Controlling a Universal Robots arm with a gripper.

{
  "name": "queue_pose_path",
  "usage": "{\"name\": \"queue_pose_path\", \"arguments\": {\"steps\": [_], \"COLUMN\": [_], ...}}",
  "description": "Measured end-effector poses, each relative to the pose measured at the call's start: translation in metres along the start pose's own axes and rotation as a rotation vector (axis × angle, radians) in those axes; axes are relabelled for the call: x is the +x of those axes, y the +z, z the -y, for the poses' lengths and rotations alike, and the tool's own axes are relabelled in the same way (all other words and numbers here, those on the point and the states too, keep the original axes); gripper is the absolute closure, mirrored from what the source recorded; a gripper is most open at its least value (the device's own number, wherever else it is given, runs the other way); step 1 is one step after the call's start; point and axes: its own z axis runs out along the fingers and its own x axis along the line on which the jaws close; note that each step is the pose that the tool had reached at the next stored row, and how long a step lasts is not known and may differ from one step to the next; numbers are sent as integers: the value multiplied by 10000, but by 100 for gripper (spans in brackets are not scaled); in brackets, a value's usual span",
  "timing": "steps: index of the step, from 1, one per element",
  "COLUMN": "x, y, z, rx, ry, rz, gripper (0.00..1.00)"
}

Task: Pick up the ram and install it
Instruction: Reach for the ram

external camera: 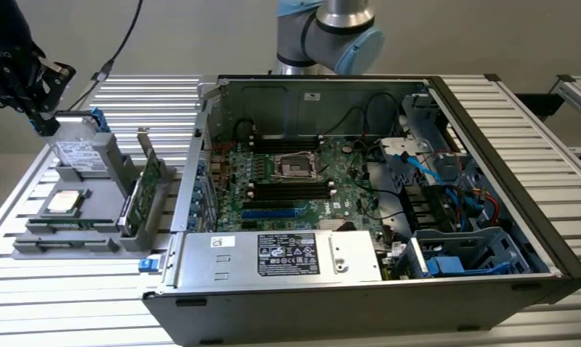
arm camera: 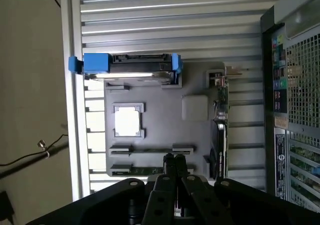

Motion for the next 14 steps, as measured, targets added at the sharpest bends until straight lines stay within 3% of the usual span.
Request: {"name": "queue_pose_path", "arguments": {"steps": [5, 14], "x": [12, 43], "y": [41, 149], "z": [127, 255], "rx": [0, 8], "ry": [-39, -136], "rz": [-9, -54], "gripper": [90, 90]}}
